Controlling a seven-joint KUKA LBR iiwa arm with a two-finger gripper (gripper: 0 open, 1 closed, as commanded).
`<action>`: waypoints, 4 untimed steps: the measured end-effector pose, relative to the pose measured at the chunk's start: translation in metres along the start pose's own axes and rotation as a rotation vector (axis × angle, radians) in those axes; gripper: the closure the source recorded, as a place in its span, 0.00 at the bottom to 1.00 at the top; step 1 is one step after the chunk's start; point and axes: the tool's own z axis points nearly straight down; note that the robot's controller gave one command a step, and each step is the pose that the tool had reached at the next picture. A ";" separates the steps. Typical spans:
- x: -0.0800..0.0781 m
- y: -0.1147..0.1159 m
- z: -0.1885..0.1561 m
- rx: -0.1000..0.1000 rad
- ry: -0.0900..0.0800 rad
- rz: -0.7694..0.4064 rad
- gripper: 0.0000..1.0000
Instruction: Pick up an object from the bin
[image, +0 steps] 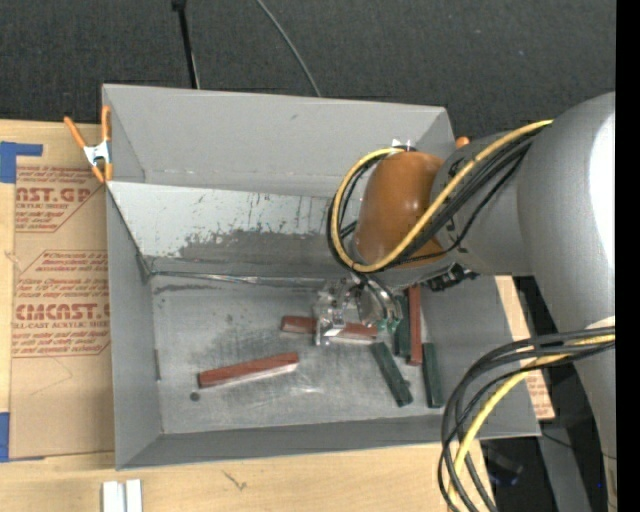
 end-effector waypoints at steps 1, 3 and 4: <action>0.000 0.000 0.000 0.000 0.000 0.000 1.00; 0.032 -0.019 -0.018 0.001 -0.012 -0.222 1.00; -0.001 0.035 -0.158 -0.001 -0.007 -0.087 1.00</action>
Offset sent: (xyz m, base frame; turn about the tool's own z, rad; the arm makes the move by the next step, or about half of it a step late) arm 0.0032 -0.0181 0.1197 -0.0312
